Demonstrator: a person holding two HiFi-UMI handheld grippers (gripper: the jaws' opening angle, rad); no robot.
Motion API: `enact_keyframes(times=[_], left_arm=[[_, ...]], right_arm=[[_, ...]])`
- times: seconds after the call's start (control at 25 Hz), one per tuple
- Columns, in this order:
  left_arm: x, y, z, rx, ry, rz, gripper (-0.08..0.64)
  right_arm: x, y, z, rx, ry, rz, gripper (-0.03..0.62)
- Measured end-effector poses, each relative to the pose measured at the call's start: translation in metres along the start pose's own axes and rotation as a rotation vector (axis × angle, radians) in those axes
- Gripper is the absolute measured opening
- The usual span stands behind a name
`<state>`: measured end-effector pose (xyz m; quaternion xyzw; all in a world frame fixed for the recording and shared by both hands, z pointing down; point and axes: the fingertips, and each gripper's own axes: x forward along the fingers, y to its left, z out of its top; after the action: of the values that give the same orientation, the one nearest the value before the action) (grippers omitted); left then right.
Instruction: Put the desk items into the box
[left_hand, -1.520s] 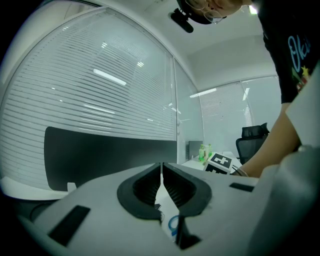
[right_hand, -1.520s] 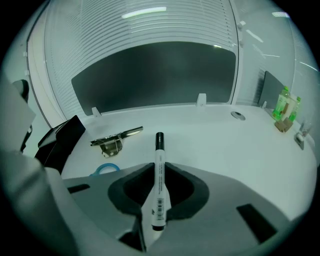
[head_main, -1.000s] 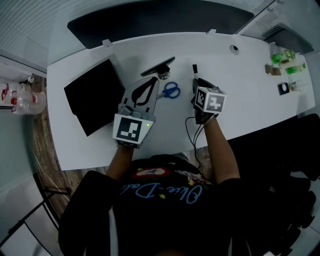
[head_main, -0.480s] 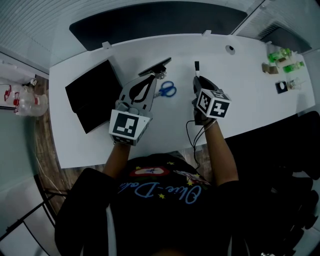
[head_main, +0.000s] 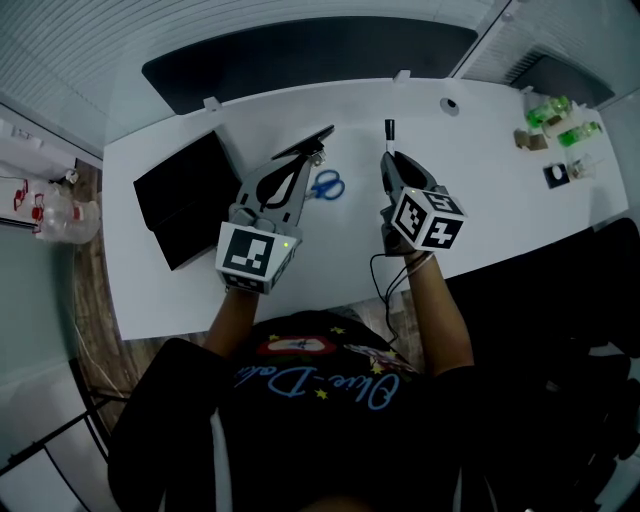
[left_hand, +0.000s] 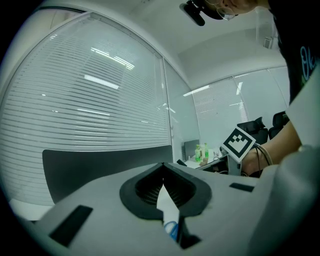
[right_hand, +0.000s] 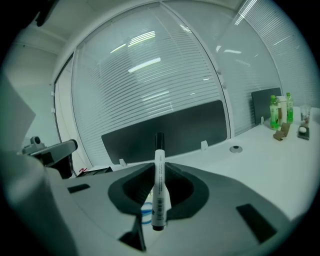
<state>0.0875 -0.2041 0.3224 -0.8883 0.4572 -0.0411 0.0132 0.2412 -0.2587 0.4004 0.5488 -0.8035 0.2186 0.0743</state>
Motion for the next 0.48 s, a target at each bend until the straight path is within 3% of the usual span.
enact_keyframes(times=[0.48], left_arm=[[-0.001,-0.008,0.014,0.028,-0.004,0.0,0.006]], right_arm=[[-0.035,0.016,0.032,-0.021,-0.133,0.061,0.072]])
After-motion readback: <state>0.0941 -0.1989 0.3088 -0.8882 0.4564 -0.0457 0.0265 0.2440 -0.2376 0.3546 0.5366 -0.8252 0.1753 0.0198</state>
